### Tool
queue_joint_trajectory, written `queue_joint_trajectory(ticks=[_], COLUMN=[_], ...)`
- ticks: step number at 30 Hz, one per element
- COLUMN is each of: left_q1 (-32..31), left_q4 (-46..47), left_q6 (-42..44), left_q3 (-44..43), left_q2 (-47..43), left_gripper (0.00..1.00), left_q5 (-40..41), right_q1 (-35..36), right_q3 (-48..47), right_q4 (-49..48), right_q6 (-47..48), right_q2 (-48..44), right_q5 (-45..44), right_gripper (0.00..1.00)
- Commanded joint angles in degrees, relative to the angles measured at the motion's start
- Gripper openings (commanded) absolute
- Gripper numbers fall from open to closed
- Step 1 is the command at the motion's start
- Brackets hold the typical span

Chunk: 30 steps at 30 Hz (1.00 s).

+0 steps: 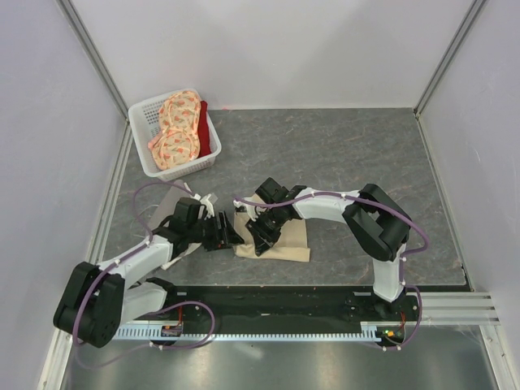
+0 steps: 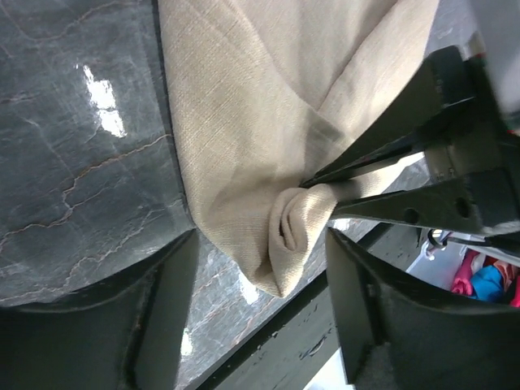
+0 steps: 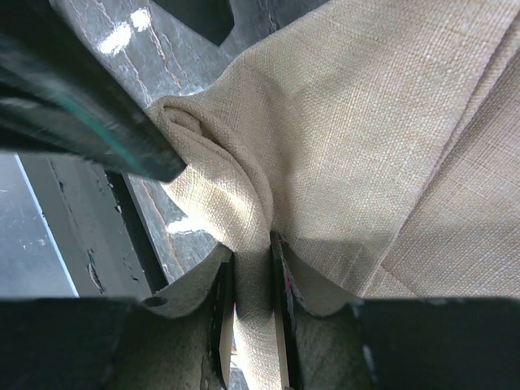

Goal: Fold the napkin, place the utensils inside, and roll it up
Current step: Roll the napkin with the utensil

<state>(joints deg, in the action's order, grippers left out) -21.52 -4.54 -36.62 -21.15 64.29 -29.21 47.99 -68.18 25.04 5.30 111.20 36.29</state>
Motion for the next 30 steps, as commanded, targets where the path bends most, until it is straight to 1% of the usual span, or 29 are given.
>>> queue_joint_trajectory(ticks=[1,2,3,5,6,8,9,10,11,12,14,15,17,18,19,21,22,23,24,25,26,28,29,30], left_q1=[-0.3,-0.5,-0.5,-0.6,-0.6,-0.7,-0.8,-0.8,-0.8,-0.8,-0.8,-0.7,-0.8,-0.7,-0.8,-0.7,-0.8,-0.8,-0.7,-0.8,-0.8,-0.7,-0.7,-0.7], left_q4=[2.6,2.9,2.9,2.9,3.1,3.4,3.4,3.3,3.2,3.2,2.6,2.2,0.1,-0.6,-1.7,-2.1,-2.5,-3.0,-3.5,-4.0,-5.4,-6.3,-6.7,-7.2], left_q6=[-0.6,-0.6,-0.6,-0.5,-0.5,-0.3,-0.2,-0.2,-0.2,-0.2,0.2,0.5,1.4,1.6,1.9,2.5,2.6,3.0,3.2,3.5,4.1,4.5,4.9,5.0], left_q3=[0.4,0.5,0.4,0.5,0.4,0.4,0.3,0.2,0.1,0.0,-0.8,-1.2,-2.5,-2.9,-3.4,-4.5,-5.0,-5.7,-6.1,-6.5,-7.3,-8.0,-8.6,-8.7], left_q2=[2.4,2.8,3.1,3.7,4.0,4.9,5.9,6.5,6.9,7.9,8.8,8.9,9.7,9.9,10.4,11.1,11.8,12.3,12.7,13.2,14.2,14.9,15.2,15.3], left_gripper=[0.62,0.6,0.54,0.52,0.46,0.41,0.34,0.29,0.25,0.19,0.14,0.09,0.02,0.02,0.02,0.02,0.02,0.02,0.02,0.02,0.02,0.02,0.02,0.02], left_q5=[-2.3,-2.4,-2.3,-2.3,-2.3,-2.3,-2.3,-2.0,-2.0,-2.1,-2.3,-2.1,-1.1,-0.8,-0.5,-0.5,-1.0,-1.2,-1.4,-1.5,-1.5,-0.9,-0.8,-0.7], right_q1=[-1.1,-1.2,-1.2,-1.4,-1.6,-1.6,-1.6,-1.7,-1.7,-1.7,-1.7,-1.7,-1.6,-1.5,-1.1,-0.3,0.7,1.2,2.1,4.2,5.5,8.7,9.4,9.9], right_q3=[1.9,1.8,1.5,0.9,0.8,0.2,0.1,-0.1,-0.5,-0.7,-1.2,-1.2,-0.8,-0.5,0.2,3.5,4.8,7.9,9.5,11.0,13.8,16.1,17.7,18.3], right_q4=[5.8,5.8,5.8,5.9,5.9,5.9,5.8,5.9,5.9,5.9,6.0,5.9,5.4,4.2,3.3,-0.2,-1.8,-3.3,-6.3,-7.5,-8.7,-11.6,-12.3,-13.1], right_q6=[1.2,1.1,1.0,0.8,0.8,0.8,0.8,0.5,0.5,0.4,0.0,0.0,-0.3,-0.1,0.2,1.6,2.1,2.5,4.0,4.8,5.6,6.8,6.9,7.0], right_q2=[4.4,4.6,4.6,5.0,5.1,5.2,5.1,5.0,4.5,4.0,1.8,0.7,-3.5,-5.3,-9.1,-13.2,-16.9,-18.8,-20.7,-23.8,-25.1,-27.5,-28.0,-28.1], right_q5=[-8.1,-7.8,-7.7,-7.3,-7.1,-6.8,-6.7,-6.8,-6.9,-7.4,-8.3,-9.0,-11.6,-12.2,-14.6,-17.1,-19.9,-21.0,-22.5,-24.2,-28.7,-32.4,-35.1,-35.9], right_gripper=[0.31,0.31,0.31,0.31,0.31,0.32,0.32,0.34,0.36,0.4,0.43,0.46,0.52,0.53,0.54,0.57,0.58,0.62,0.63,0.64,0.64,0.65,0.65,0.65])
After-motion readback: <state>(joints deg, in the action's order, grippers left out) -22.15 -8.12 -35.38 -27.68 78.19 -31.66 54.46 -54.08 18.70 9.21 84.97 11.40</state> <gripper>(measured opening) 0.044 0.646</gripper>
